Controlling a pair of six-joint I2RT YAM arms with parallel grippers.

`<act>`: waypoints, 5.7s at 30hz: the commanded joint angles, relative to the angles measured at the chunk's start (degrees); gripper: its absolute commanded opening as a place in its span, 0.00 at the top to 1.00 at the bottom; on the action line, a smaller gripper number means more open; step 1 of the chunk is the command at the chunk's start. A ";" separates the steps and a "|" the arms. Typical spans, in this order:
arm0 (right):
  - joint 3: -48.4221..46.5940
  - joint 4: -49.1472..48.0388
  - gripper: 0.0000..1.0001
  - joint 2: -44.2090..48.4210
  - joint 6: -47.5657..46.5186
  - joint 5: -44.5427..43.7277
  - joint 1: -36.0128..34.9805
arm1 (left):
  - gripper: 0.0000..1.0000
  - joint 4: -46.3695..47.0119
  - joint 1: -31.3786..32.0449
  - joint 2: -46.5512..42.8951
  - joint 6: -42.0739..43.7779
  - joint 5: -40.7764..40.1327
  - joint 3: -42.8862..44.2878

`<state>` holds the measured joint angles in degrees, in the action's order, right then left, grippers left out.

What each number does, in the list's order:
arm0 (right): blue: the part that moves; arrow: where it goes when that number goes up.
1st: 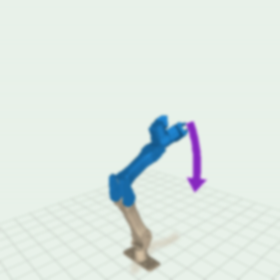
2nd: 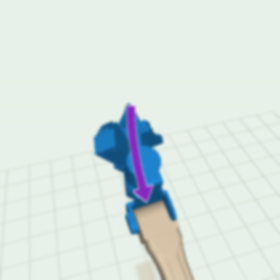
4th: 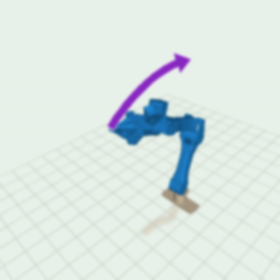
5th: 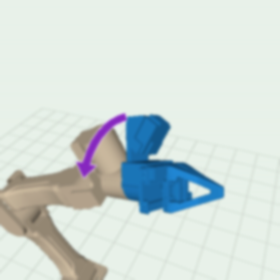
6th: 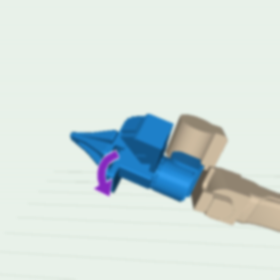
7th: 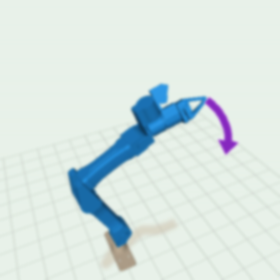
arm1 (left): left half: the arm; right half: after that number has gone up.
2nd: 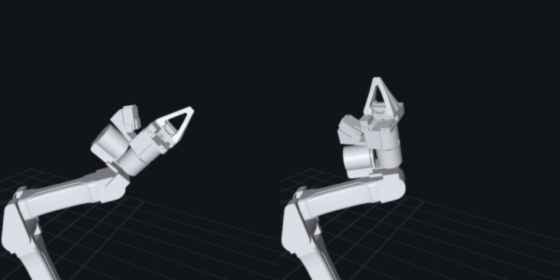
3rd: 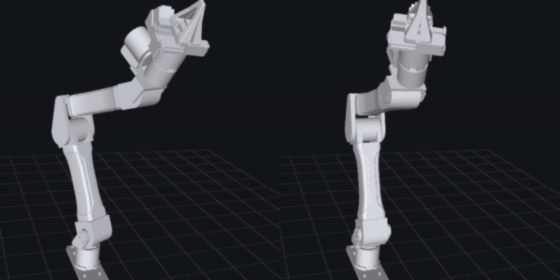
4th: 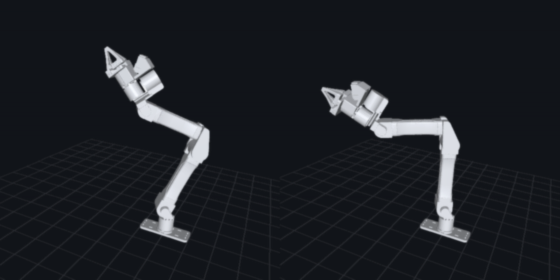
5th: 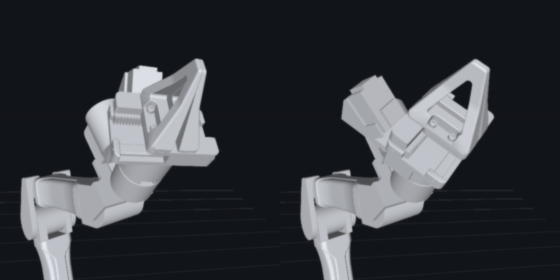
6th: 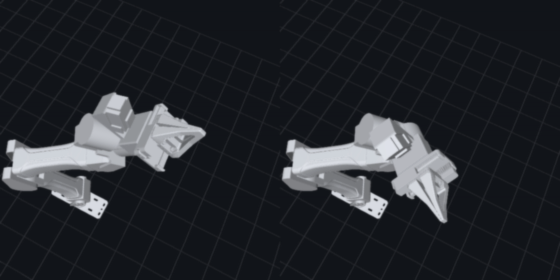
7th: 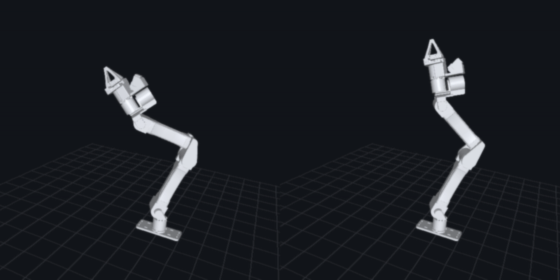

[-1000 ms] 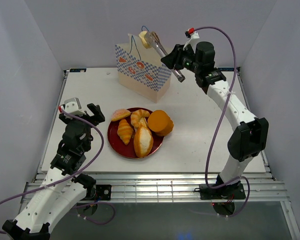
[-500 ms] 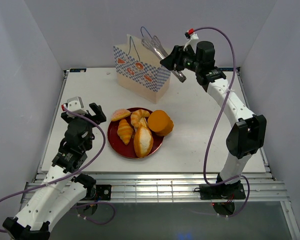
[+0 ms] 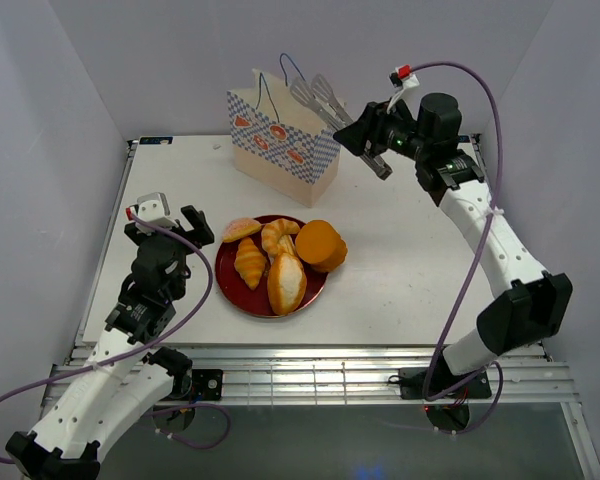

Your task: Place the fake bread into the paper bag

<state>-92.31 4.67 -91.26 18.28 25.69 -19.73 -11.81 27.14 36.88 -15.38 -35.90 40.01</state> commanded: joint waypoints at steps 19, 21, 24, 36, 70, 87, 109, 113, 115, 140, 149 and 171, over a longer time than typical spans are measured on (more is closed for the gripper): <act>39.92 9.83 0.40 43.35 2.36 -12.60 0.13 | 0.02 -0.32 0.20 1.00 0.87 0.57 0.42; 44.48 10.36 0.41 45.46 6.56 -12.86 0.13 | 0.02 -0.32 0.20 1.09 0.87 0.74 0.51; 49.85 10.62 0.42 48.72 8.95 -11.55 0.13 | 0.02 -0.32 0.20 1.17 0.87 1.35 0.42; 61.64 7.46 0.42 52.42 12.30 -4.07 0.13 | 0.03 -0.49 0.20 2.14 0.87 2.41 0.60; 59.36 6.31 0.60 39.94 13.18 -12.95 -10.07 | 0.04 -0.49 0.20 2.40 0.79 4.70 0.68; 53.21 8.16 0.92 40.90 13.01 -10.75 -10.16 | 0.06 -0.49 0.20 2.23 0.87 5.14 0.77; 34.05 11.24 0.92 40.29 8.44 -20.15 -10.16 | 0.07 -0.58 0.20 1.88 0.61 5.14 0.77; 28.25 11.15 0.92 37.14 7.47 -23.31 -10.16 | 0.07 -0.75 0.11 2.05 0.61 4.96 0.86; 24.92 10.54 0.92 35.81 7.03 -24.28 -10.07 | 0.07 -0.67 0.20 1.70 0.61 4.79 0.86; -12.27 6.58 0.92 3.21 1.14 -21.22 -6.82 | 0.07 -0.67 0.20 0.73 0.52 4.79 0.95; -17.28 6.06 0.92 -5.23 -0.62 -20.24 -6.38 | 0.07 -0.49 0.20 -0.32 0.61 4.70 0.86; -17.90 6.23 0.51 -7.00 1.05 -17.35 -5.15 | 0.07 -0.58 0.20 -0.23 0.61 5.14 0.86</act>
<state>-107.37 14.85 -99.39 19.16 7.16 -25.19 -12.05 27.14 37.01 -14.92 -31.42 40.01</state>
